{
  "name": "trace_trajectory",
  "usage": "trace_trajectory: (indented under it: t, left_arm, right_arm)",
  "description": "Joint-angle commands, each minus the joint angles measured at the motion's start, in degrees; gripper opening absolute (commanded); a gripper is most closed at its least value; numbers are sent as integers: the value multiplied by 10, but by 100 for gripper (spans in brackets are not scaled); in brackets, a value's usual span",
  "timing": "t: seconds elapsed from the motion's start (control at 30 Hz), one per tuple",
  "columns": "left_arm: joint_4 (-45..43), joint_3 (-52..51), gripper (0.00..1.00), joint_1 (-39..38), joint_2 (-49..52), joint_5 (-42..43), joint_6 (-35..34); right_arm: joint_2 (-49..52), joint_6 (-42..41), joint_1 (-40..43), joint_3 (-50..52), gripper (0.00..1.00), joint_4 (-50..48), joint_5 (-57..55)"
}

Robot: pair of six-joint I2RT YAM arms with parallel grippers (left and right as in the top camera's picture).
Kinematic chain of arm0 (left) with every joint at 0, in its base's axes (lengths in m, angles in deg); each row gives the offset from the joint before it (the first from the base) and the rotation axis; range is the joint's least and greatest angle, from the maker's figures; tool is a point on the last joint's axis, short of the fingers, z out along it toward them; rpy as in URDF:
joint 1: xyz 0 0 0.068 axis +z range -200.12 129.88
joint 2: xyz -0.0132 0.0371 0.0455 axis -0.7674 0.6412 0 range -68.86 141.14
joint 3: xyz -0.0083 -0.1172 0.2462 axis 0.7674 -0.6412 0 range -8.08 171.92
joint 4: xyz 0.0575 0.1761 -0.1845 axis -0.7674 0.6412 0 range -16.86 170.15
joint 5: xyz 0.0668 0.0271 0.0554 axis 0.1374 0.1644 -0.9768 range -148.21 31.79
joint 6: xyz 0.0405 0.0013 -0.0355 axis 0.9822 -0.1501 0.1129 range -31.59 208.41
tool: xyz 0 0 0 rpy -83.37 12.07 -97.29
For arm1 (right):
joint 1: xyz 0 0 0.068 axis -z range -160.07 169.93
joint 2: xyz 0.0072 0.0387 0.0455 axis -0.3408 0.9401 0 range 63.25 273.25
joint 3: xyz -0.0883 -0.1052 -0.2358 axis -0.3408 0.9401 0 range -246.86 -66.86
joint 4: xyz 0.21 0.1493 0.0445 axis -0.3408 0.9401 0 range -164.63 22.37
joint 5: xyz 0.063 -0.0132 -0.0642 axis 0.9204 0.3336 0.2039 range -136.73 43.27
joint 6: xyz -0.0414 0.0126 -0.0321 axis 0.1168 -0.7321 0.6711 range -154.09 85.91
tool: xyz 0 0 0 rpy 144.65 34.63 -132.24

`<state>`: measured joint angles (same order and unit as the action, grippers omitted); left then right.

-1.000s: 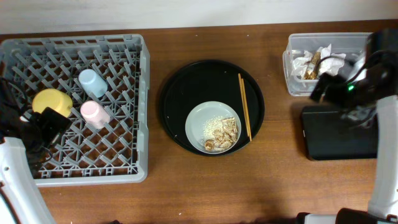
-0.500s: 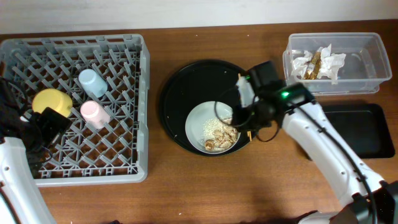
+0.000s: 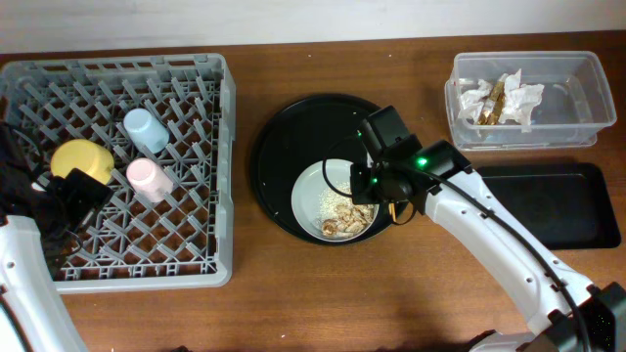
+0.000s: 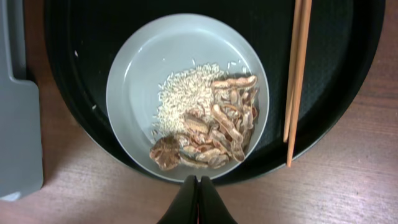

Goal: Sort waste into correct bins and load items into the dishwasher rack

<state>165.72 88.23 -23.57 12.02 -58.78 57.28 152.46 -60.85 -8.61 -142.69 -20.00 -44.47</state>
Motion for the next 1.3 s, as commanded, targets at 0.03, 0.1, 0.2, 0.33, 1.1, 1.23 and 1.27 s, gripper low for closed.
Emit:
trace_trajectory:
  t: [0.03,0.1,0.2,0.33,1.1,1.23,1.27]
  left_arm:
    - [1,2,100,1,-7,0,-5]
    - [1,2,100,2,-7,0,-5]
    - [1,2,100,1,-7,0,-5]
    - [1,2,100,1,-7,0,-5]
    - [26,0,100,-19,-7,196,13]
    - [17,-2,100,-189,-7,218,100]
    - [-3,-5,100,-245,-7,218,100]
  right_arm:
    - [20,-3,-3,3,4,-7,-19]
    - [25,-3,-3,3,4,-6,-19]
    - [24,-3,2,-2,4,-6,-19]
    - [23,-3,67,-79,4,79,-17]
    - [25,14,458,-181,98,253,-87]
    - [25,14,458,-181,98,253,-88]
    - [25,14,458,-181,98,253,-88]
